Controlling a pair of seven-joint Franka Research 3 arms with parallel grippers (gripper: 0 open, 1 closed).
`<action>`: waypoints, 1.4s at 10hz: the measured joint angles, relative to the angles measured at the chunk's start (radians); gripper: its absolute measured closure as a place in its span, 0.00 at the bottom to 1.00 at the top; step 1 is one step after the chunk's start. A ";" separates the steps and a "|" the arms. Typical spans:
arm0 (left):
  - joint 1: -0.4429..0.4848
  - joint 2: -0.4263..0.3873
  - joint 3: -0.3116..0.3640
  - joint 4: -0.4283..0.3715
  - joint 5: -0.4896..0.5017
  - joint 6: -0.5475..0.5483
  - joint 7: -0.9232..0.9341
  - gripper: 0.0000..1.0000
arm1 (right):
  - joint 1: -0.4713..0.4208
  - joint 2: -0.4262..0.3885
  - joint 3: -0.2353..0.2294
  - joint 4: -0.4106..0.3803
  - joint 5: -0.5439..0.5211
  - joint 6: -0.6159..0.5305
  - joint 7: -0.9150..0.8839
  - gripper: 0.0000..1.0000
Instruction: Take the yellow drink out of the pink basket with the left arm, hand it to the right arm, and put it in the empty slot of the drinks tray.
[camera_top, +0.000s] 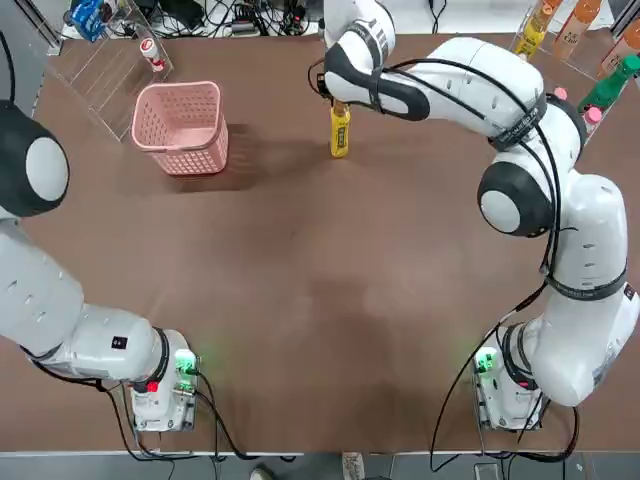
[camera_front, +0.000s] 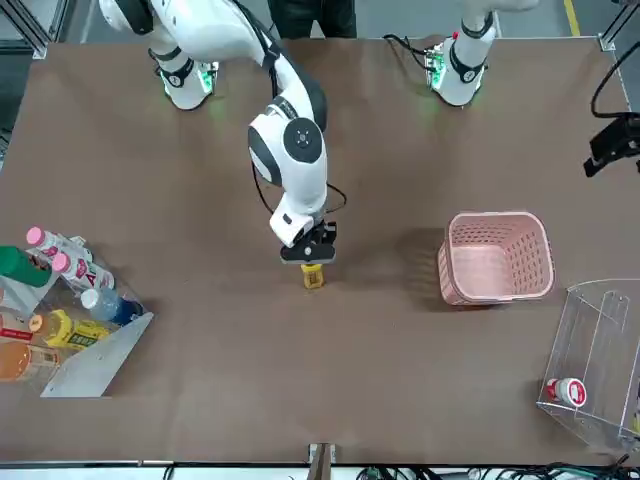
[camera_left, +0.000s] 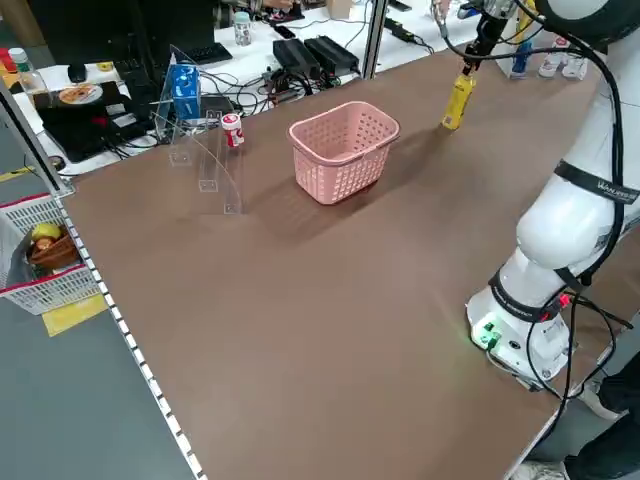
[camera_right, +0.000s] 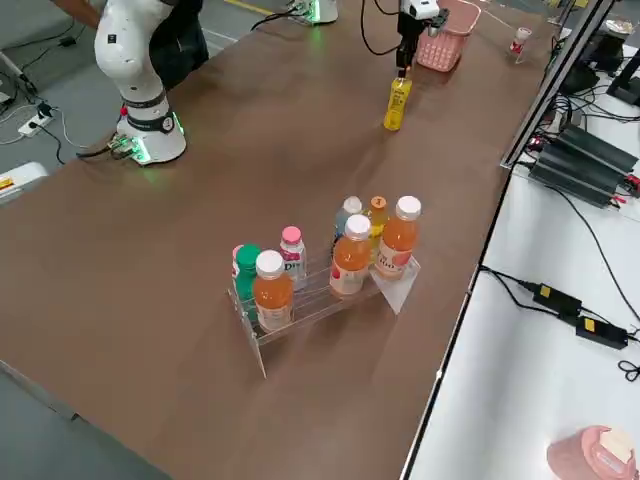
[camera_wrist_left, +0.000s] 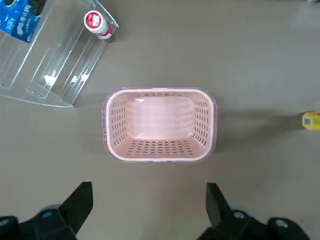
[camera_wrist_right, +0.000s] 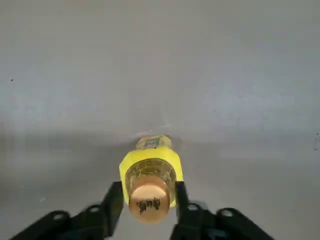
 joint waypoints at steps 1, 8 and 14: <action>0.003 -0.001 -0.005 0.000 0.000 0.000 0.000 0.00 | 0.000 0.000 0.000 0.000 0.000 0.000 0.000 0.56; 0.093 -0.101 -0.095 -0.002 -0.004 -0.011 -0.033 0.00 | -0.010 0.000 -0.002 0.001 0.000 0.003 0.001 0.66; 0.097 -0.084 -0.095 -0.026 -0.007 -0.011 -0.062 0.00 | -0.119 -0.170 -0.006 0.036 0.035 -0.232 0.039 0.66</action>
